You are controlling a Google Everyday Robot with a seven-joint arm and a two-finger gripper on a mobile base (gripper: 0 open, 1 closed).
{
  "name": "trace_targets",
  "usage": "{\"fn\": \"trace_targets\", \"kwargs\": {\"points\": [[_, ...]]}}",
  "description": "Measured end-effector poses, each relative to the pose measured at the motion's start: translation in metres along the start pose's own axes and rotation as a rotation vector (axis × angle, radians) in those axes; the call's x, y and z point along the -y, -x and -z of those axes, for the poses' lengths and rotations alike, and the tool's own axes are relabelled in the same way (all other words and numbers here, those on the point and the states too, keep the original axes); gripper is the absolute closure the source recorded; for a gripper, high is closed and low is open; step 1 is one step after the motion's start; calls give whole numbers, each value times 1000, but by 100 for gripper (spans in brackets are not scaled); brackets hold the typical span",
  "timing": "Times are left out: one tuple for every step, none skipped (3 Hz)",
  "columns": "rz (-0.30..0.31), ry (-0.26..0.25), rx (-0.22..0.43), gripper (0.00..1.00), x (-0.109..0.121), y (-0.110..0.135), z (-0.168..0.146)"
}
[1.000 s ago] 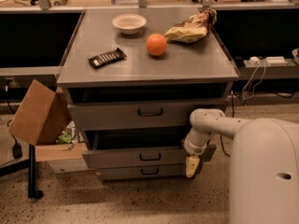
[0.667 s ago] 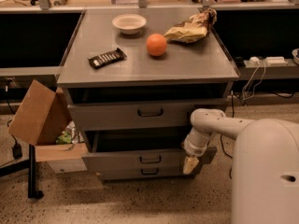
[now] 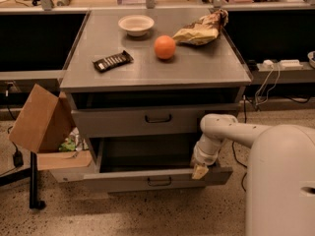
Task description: Open middle drawer
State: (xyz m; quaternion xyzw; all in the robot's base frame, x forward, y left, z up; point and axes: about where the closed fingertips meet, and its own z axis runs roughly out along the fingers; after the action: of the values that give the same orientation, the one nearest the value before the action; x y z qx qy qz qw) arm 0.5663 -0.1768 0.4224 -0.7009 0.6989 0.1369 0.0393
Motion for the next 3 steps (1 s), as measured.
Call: {"fn": "trace_targets", "kwargs": {"points": [[5,25,13,100,-13,5,0],[5,25,13,100,-12,2,0],[7,30,28,100,-17,2,-3]]}}
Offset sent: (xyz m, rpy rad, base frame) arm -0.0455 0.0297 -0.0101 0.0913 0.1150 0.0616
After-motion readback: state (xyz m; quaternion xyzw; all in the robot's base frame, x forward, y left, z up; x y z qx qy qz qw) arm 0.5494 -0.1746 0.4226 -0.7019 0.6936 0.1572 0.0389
